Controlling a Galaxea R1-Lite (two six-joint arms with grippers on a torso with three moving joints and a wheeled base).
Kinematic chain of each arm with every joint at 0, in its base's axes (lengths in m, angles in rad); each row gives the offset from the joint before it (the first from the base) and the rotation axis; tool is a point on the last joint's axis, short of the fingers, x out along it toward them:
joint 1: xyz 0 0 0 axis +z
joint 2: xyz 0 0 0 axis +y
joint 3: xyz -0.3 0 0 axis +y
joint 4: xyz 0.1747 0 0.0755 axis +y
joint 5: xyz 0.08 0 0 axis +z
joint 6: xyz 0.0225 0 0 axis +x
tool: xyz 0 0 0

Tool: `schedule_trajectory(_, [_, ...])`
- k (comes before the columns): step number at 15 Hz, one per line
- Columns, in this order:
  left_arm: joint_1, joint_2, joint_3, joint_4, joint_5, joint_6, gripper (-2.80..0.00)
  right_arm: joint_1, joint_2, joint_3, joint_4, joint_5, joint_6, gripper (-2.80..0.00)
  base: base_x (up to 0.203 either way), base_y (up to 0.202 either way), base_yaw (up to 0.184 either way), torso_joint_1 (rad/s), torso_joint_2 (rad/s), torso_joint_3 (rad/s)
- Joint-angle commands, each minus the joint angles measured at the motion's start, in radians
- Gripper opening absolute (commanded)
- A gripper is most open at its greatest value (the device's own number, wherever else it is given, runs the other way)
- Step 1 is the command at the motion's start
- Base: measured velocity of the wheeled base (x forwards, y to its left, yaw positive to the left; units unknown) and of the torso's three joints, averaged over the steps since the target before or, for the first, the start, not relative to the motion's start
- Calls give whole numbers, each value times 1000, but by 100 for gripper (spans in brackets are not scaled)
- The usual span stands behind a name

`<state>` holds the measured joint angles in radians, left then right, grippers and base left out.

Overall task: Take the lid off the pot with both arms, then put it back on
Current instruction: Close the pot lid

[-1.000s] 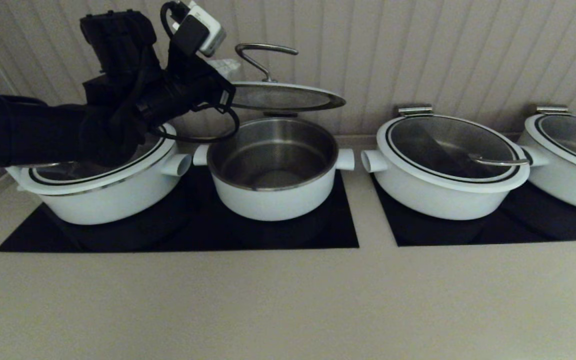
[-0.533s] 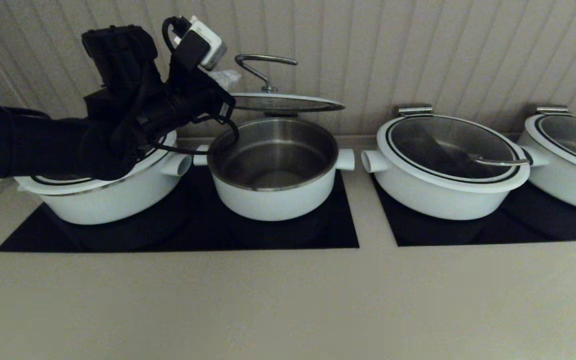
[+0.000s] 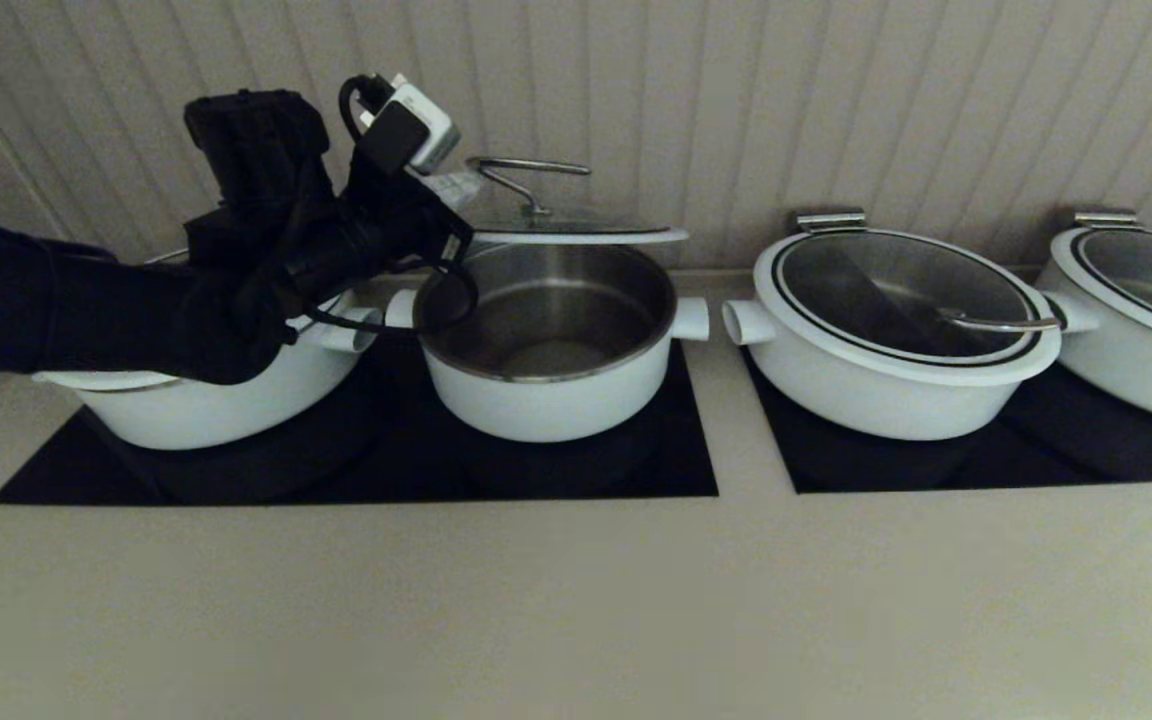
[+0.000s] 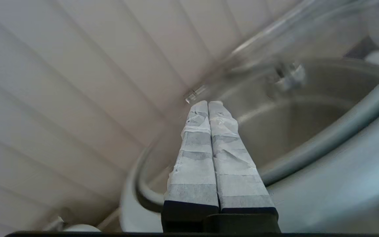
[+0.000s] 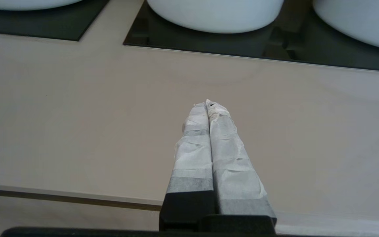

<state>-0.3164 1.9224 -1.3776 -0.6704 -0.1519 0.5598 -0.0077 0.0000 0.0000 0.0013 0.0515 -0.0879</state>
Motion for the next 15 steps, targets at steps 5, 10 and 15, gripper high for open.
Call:
schedule_trajectory(5, [0, -1, 40, -9, -1, 3, -280, 0, 0, 0, 0, 1, -1, -280, 0, 0, 0, 0, 0, 0])
schedule_trajectory(10, [2, -8, 81, -11, -1, 5, -280, 0, 0, 0, 0, 1, -1, -280, 0, 0, 0, 0, 0, 0])
schedule_trajectory(15, [3, -6, 111, -11, -1, 11, -280, 0, 0, 0, 0, 1, 0, -280, 0, 0, 0, 0, 0, 0])
